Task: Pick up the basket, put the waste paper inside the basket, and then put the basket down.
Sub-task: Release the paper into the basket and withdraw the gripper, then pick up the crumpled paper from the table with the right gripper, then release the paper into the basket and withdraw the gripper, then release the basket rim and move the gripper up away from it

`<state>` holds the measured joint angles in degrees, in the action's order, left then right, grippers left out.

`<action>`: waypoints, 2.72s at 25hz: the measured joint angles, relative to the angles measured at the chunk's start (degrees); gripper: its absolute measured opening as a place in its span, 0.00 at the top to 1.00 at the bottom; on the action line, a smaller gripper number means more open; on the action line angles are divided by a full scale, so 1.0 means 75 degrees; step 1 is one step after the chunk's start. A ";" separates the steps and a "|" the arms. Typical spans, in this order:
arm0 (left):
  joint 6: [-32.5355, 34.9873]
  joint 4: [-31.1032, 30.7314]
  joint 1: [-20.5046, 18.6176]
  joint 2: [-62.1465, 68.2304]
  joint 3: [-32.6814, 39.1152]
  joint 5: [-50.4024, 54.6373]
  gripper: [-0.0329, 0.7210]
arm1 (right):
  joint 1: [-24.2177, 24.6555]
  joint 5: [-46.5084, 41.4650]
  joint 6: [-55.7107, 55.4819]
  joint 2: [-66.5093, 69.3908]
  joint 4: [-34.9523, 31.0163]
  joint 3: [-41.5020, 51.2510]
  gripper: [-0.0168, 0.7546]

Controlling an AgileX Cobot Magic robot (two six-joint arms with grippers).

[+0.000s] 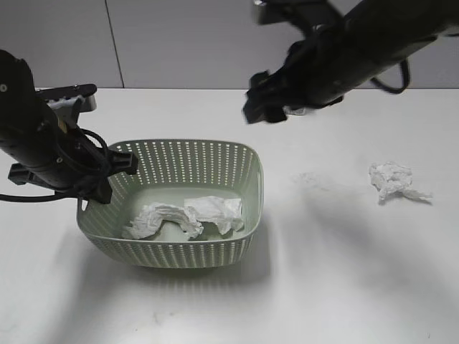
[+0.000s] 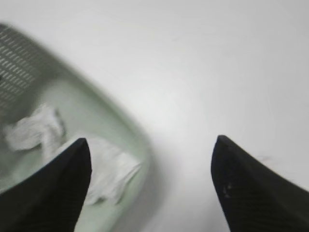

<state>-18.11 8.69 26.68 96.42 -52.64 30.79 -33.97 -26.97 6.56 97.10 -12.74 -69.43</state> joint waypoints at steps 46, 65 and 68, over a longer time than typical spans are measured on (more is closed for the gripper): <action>0.0000 0.0000 0.0000 0.0000 0.0000 -0.0077 0.95 | -0.0649 0.0210 0.2812 0.0086 -0.2590 -0.0273 0.82; 0.0000 -0.0127 0.0000 0.0279 -0.0921 0.0266 0.95 | 0.2688 -0.1590 0.0870 0.0627 0.0175 -0.2226 0.22; 0.0000 -0.0212 0.0000 0.0902 -0.1715 0.0496 0.95 | 0.3750 -0.2746 0.0855 0.0627 0.0260 -0.2297 0.23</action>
<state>-18.11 7.10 26.68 103.19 -65.50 34.51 -5.85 -47.57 12.97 101.81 -10.80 -86.65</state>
